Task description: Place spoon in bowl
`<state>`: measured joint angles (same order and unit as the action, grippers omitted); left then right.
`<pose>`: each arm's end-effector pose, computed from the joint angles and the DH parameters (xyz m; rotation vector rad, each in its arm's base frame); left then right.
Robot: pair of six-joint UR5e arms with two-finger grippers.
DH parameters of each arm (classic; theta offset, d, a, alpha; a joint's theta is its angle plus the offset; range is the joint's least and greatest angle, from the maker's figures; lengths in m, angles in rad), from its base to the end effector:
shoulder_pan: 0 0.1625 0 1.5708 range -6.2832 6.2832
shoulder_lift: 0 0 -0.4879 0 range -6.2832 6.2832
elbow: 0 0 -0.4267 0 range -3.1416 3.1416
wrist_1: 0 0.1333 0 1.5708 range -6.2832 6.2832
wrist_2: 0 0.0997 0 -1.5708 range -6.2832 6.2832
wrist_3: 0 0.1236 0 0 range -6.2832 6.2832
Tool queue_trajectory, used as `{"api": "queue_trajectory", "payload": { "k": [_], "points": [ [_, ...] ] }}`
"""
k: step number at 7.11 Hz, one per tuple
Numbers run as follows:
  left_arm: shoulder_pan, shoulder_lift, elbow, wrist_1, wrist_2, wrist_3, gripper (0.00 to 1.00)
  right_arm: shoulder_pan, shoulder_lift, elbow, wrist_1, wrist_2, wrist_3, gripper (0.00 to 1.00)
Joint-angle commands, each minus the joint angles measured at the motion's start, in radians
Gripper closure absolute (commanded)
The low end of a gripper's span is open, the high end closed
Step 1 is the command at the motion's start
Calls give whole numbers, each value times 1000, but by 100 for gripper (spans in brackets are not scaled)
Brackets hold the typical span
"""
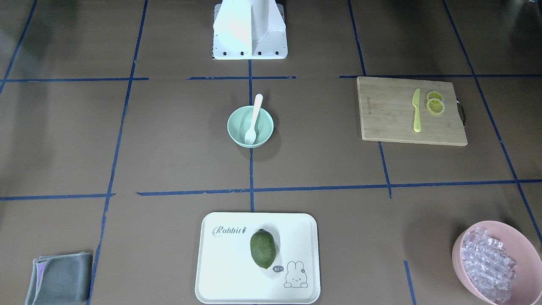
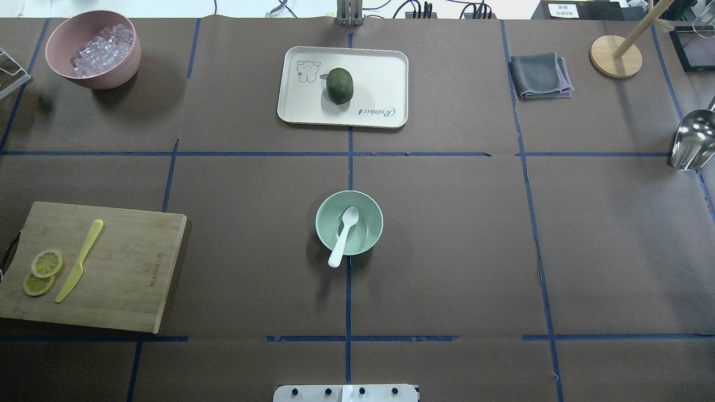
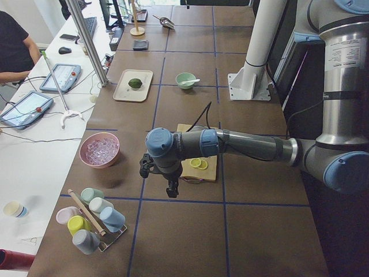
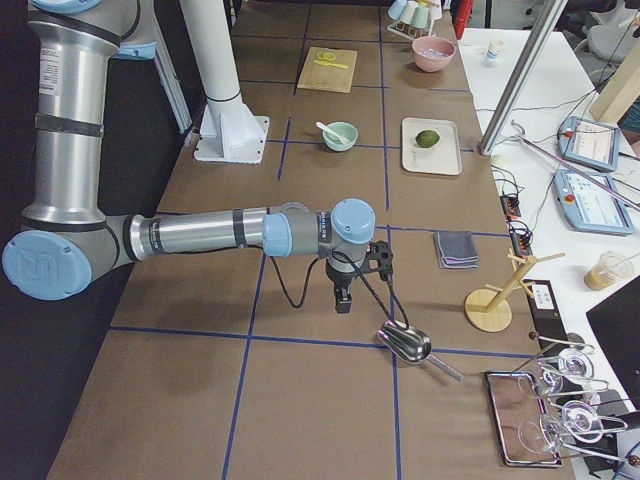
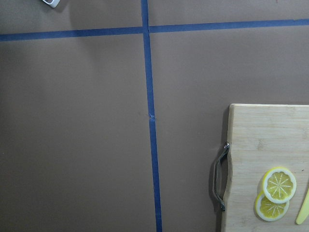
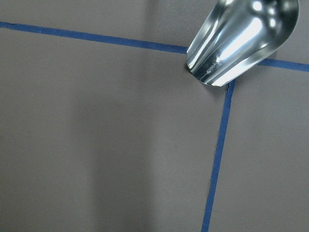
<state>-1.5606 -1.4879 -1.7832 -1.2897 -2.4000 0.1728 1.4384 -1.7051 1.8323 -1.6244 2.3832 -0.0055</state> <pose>-0.0374 -0.4691 0.6912 -0.0751 0.8367 0.1093 -0.0180 -0.4653 0.6693 0.0179 -0.8157 -0.1601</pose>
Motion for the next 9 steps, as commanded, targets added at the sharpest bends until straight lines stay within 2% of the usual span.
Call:
{"api": "queue_trajectory", "payload": {
  "k": [1,7,9],
  "points": [
    [1,-2,-1,1,71,-7,0,3,1,2,0,-7,-4,1],
    [2,-2,18,-46,70,-7,0,4,1,19,0,-9,-2,1],
    [2,-5,13,-34,70,-1,0,5,-7,18,0,-68,-5,1]
  ]
}}
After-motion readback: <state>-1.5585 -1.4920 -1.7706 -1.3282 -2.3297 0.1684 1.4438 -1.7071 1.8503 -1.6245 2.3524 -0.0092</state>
